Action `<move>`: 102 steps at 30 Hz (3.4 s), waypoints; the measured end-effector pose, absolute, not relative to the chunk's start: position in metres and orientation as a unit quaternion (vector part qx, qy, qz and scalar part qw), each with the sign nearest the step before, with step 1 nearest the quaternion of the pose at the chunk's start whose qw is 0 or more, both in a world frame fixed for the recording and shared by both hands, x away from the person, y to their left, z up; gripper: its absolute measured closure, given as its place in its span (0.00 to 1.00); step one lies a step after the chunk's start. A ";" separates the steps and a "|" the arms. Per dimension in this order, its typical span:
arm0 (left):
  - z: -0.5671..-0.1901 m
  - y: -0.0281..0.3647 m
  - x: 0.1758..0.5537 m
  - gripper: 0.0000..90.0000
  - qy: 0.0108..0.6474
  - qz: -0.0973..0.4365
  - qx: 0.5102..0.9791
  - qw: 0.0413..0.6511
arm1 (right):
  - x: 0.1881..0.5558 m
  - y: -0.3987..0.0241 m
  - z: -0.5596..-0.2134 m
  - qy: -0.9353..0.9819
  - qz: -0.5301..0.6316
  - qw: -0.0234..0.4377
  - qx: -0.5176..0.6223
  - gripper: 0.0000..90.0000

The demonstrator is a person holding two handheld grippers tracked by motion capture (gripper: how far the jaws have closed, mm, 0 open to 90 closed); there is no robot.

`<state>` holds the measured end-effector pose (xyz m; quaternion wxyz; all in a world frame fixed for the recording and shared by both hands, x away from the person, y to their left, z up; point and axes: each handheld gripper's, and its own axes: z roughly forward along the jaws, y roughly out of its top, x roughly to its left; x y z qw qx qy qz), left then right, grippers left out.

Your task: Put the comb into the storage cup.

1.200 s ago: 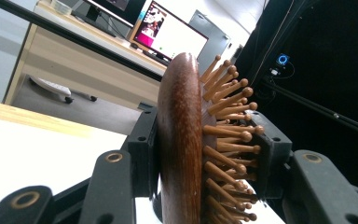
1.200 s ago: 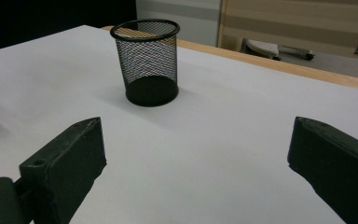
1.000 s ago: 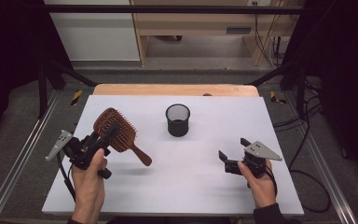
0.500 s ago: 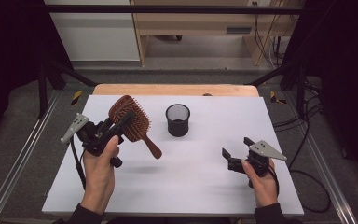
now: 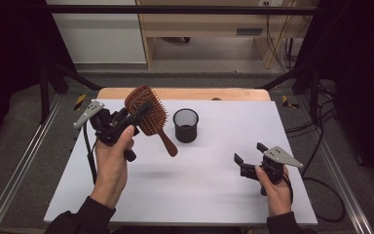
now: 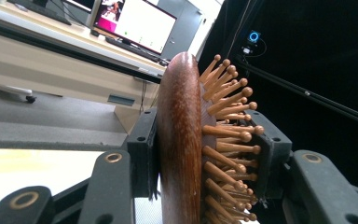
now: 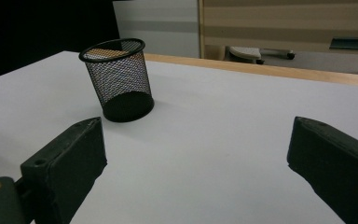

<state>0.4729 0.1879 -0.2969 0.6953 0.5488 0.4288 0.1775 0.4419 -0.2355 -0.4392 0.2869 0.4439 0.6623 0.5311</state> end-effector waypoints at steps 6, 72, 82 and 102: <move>-0.288 0.179 0.479 0.58 0.419 0.182 0.559 0.692 | 0.442 -0.235 -0.439 0.662 0.532 0.286 0.444 0.05; -0.243 0.138 0.531 0.58 0.408 0.219 0.587 0.664 | 0.441 -0.238 -0.436 0.649 0.552 0.278 0.444 0.05; -0.237 0.136 0.538 0.58 0.405 0.226 0.584 0.667 | 0.441 -0.234 -0.436 0.654 0.554 0.274 0.436 0.05; -0.225 0.135 0.543 0.58 0.401 0.234 0.582 0.668 | 0.441 -0.234 -0.436 0.654 0.553 0.274 0.437 0.05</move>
